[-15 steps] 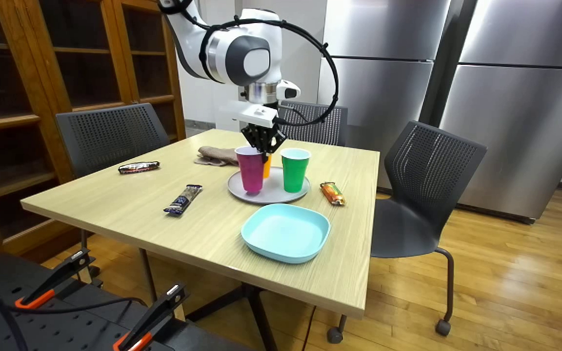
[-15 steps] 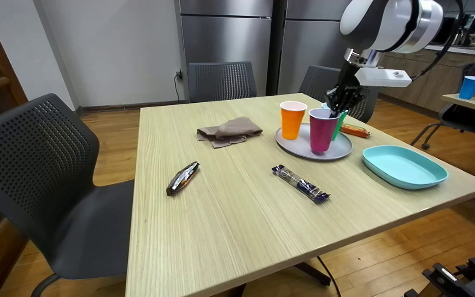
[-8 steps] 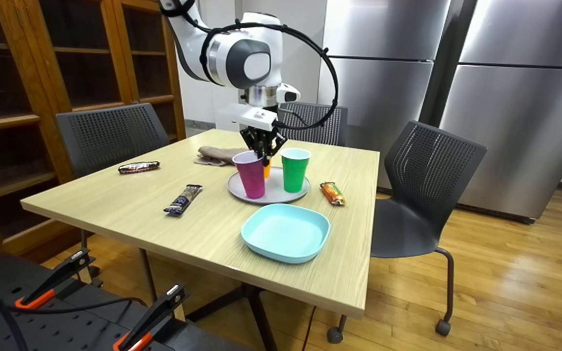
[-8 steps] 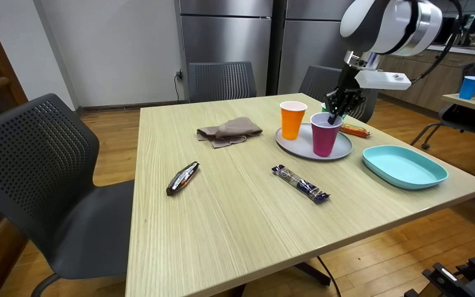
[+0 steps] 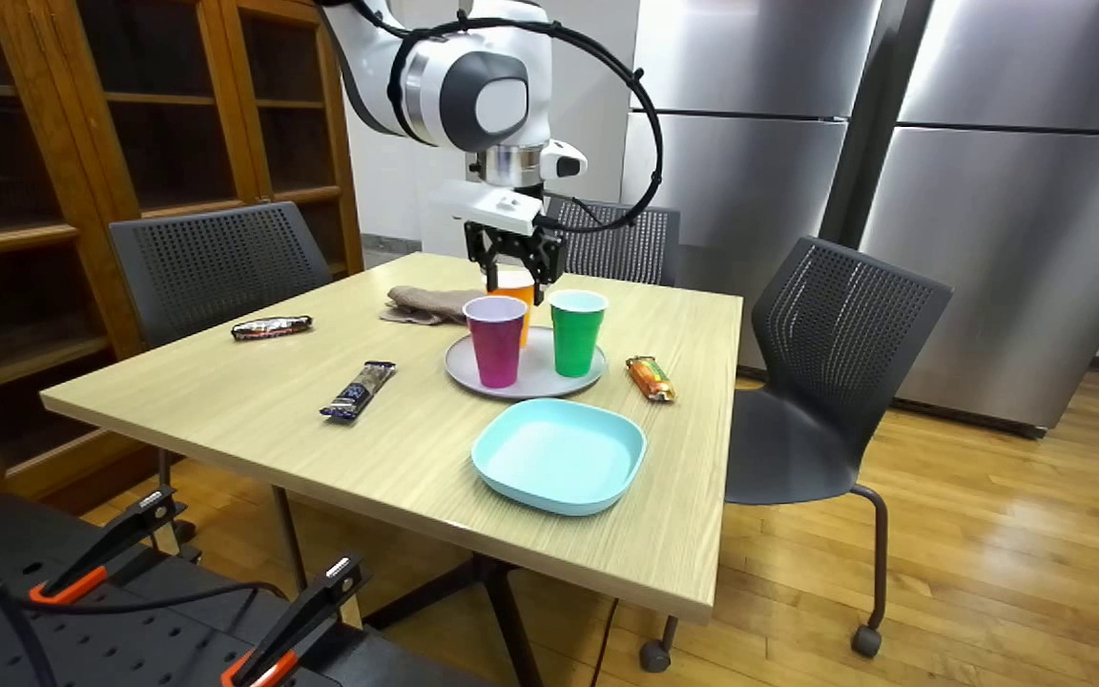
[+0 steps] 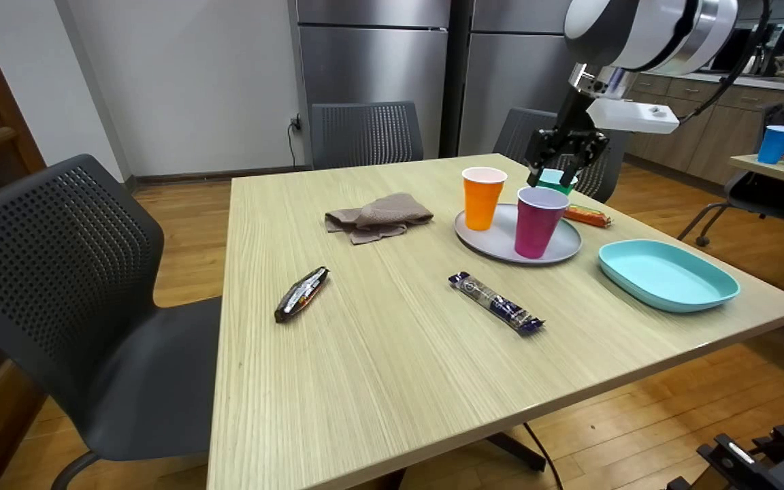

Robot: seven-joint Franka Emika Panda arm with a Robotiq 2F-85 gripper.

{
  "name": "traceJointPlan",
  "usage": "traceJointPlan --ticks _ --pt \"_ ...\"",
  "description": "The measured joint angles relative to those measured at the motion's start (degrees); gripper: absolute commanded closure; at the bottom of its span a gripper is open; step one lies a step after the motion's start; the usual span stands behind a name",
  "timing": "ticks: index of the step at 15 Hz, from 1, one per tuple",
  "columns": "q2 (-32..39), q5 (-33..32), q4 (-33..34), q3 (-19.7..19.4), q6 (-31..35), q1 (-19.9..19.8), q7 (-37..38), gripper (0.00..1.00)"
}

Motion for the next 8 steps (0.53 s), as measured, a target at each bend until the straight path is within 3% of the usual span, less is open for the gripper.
traceJointPlan --ticks 8 --pt "-4.62 0.06 -0.21 0.41 0.00 -2.05 -3.37 0.00"
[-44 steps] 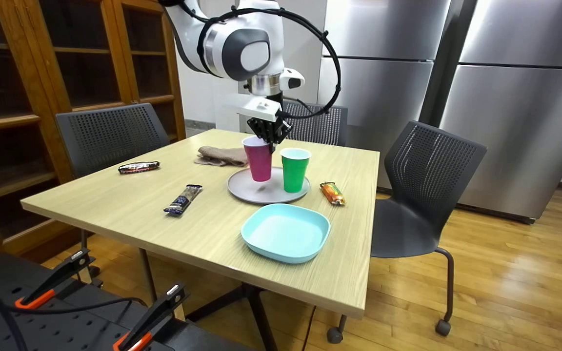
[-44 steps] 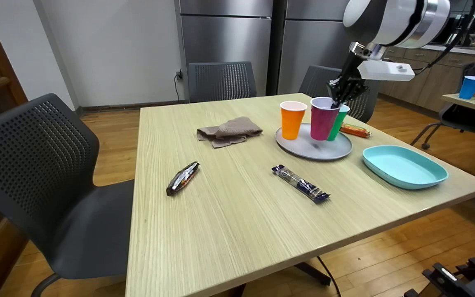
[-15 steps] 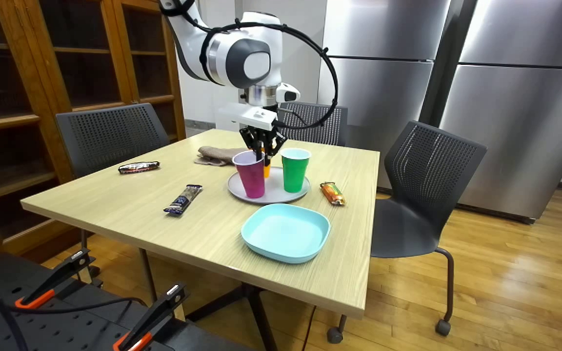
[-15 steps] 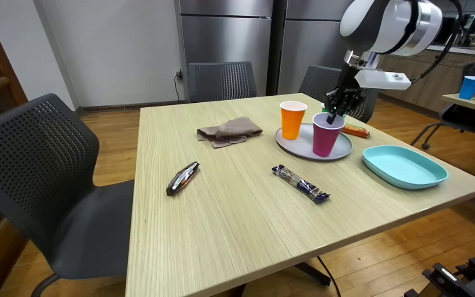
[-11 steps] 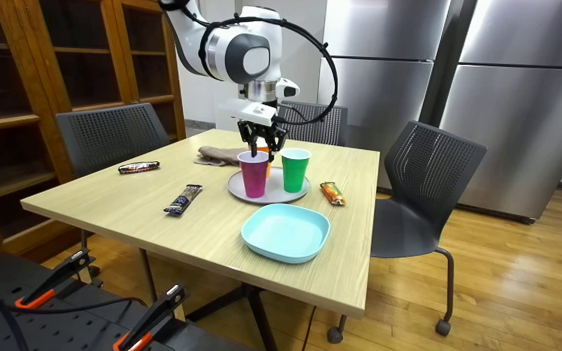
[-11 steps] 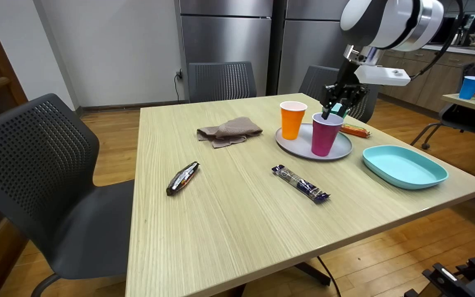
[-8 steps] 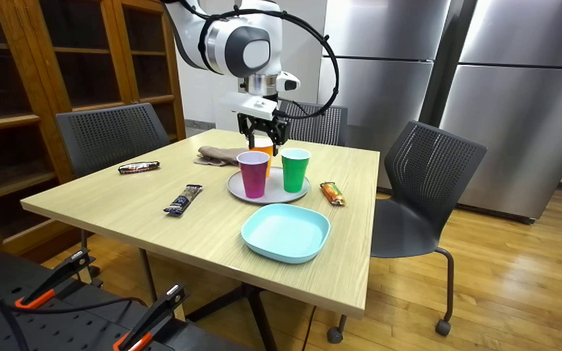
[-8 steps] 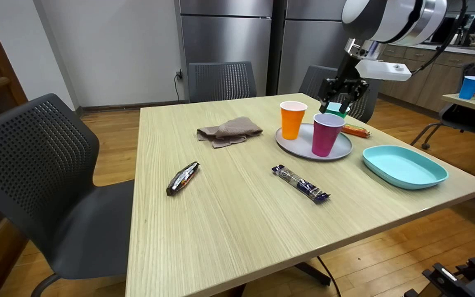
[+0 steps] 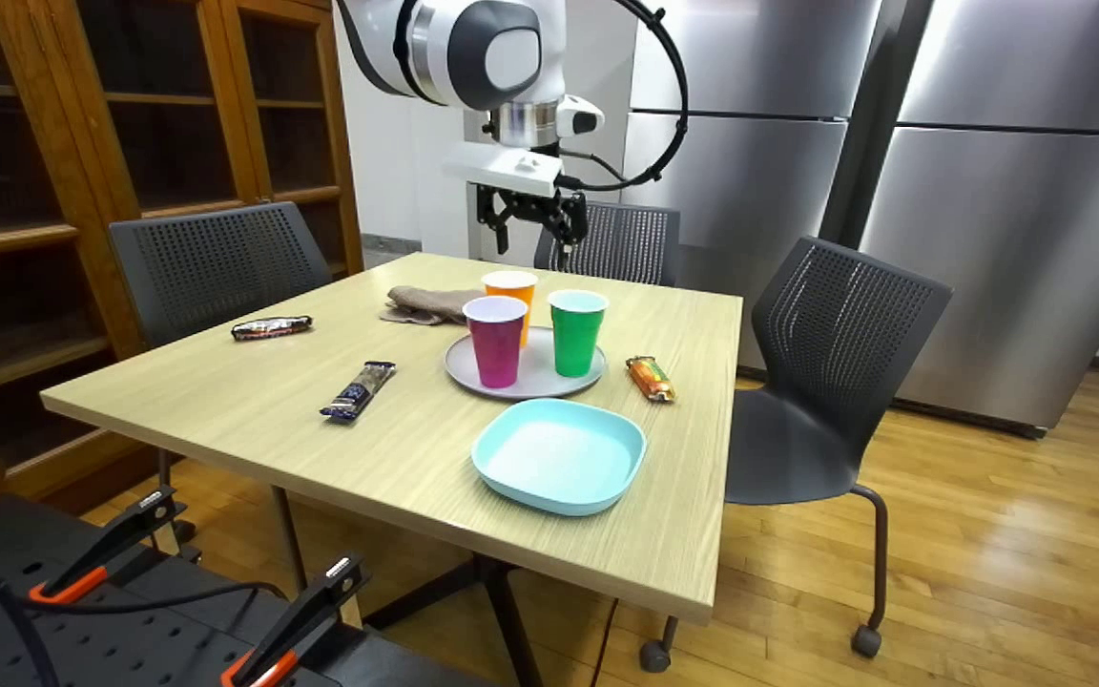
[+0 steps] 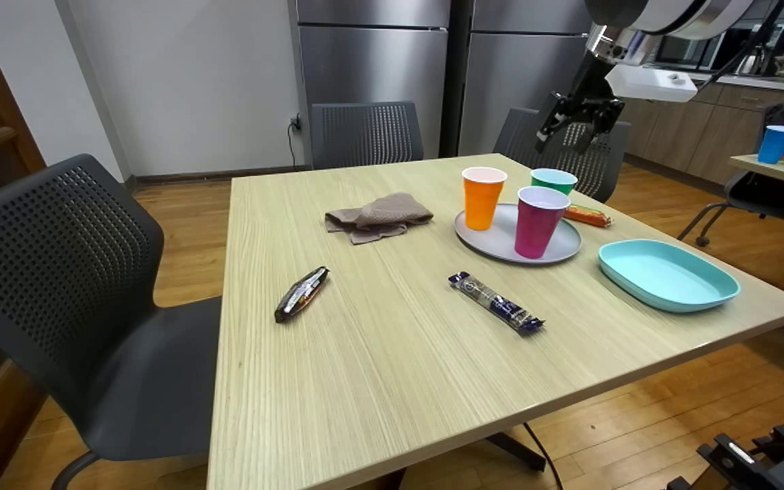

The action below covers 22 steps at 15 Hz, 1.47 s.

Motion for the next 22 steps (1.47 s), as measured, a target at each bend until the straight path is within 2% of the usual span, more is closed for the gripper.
traceJointPlan --ticks 8,12,22 --pt "-3.16 0.00 0.47 -1.41 -0.32 -4.45 -8.07 0.00" --pt "-3.19 -0.24 1.50 -2.72 -3.46 -5.67 -11.82 0.00" --pt "-2.83 -0.24 1.48 -2.94 -3.44 -5.54 -11.90 0.00"
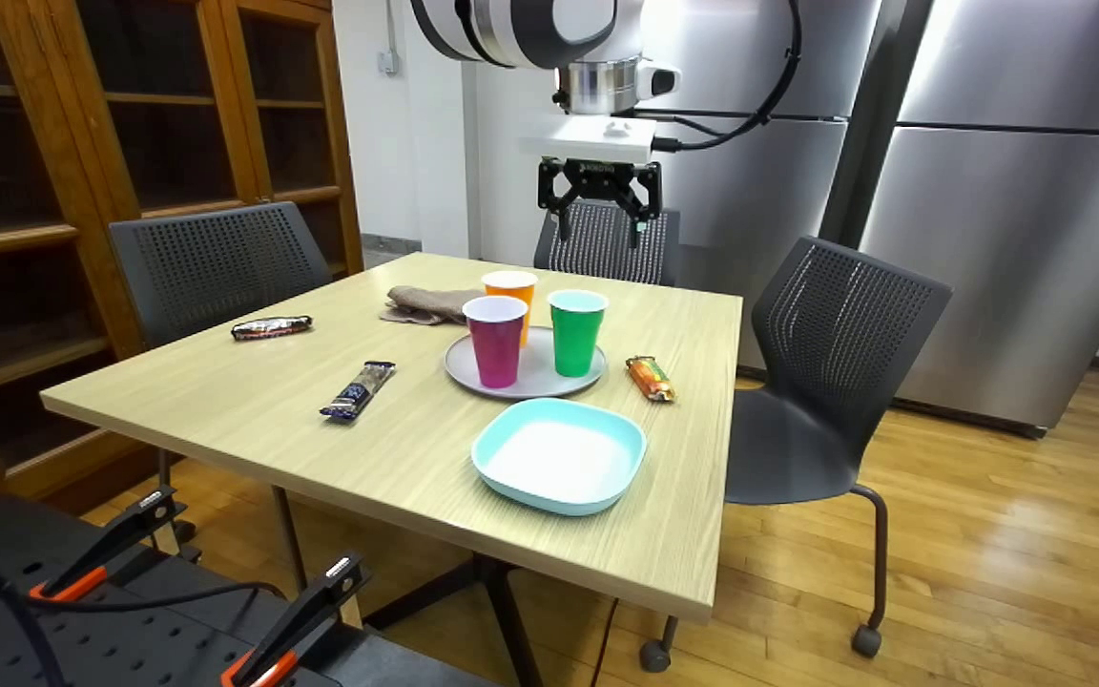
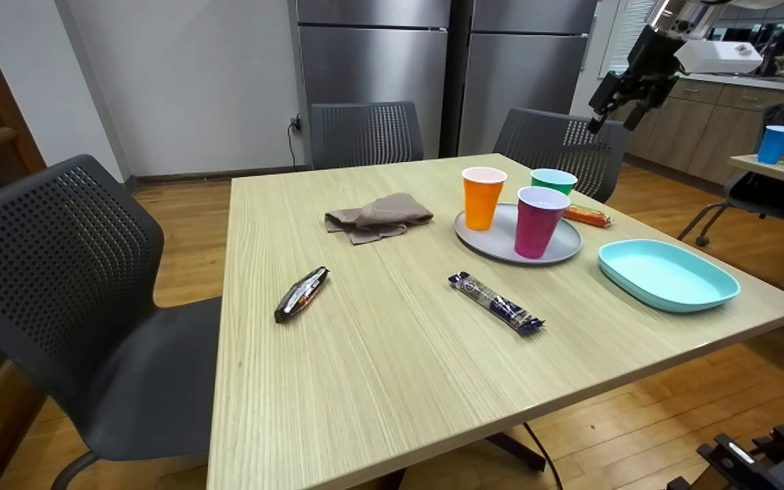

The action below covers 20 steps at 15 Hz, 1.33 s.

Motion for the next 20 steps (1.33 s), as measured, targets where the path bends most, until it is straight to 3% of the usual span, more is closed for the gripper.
traceJointPlan --ticks 12,20 --pt "0.30 -0.04 2.44 -1.17 -0.06 -0.73 -0.98 0.00" --pt "3.37 -1.29 6.69 -1.83 -0.28 -2.19 -6.23 0.00"
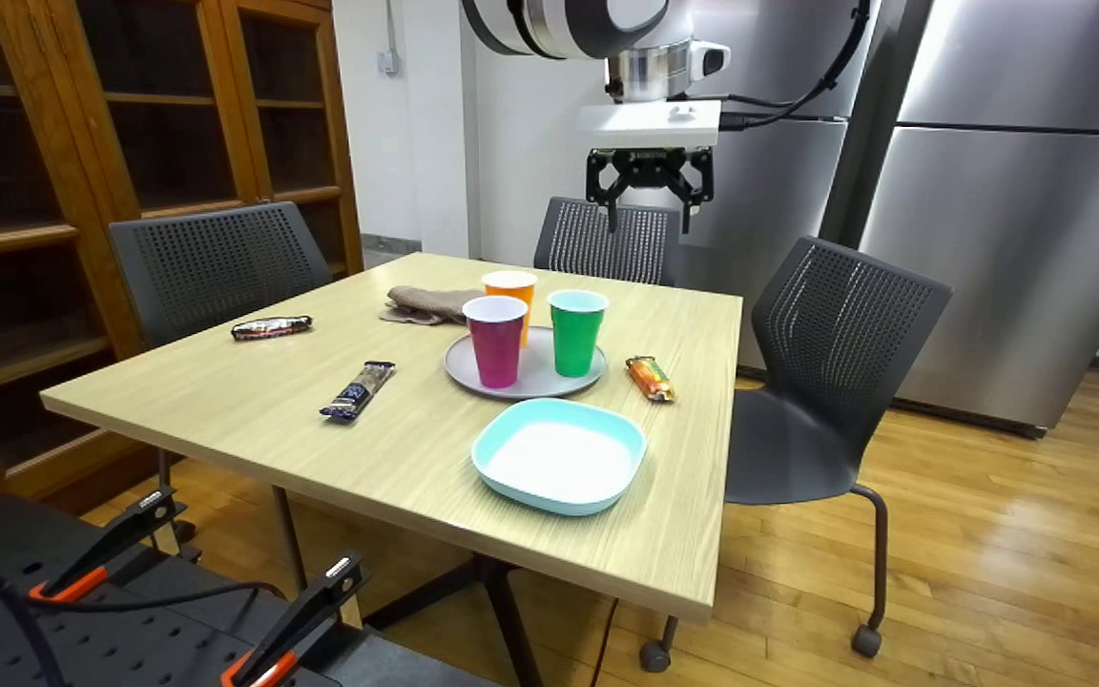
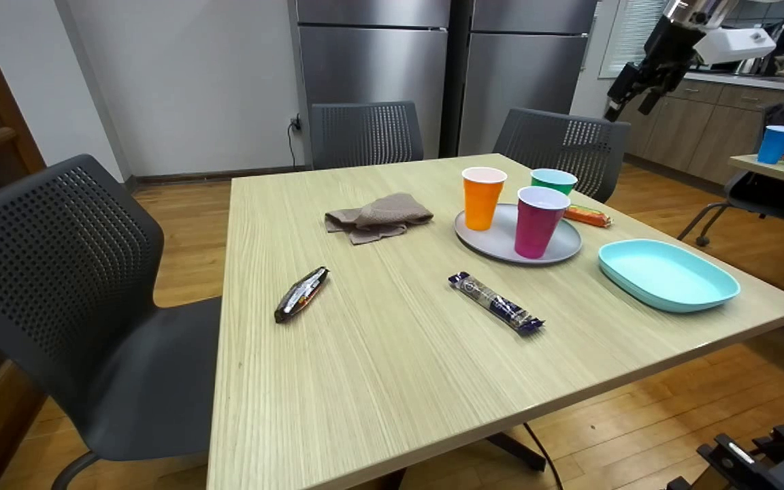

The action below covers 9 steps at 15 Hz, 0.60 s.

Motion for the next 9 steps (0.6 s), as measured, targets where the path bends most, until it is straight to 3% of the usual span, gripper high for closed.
traceJointPlan --ticks 9 --pt "8.49 -1.62 9.03 -0.01 -4.62 -1.77 -3.83 0.00"
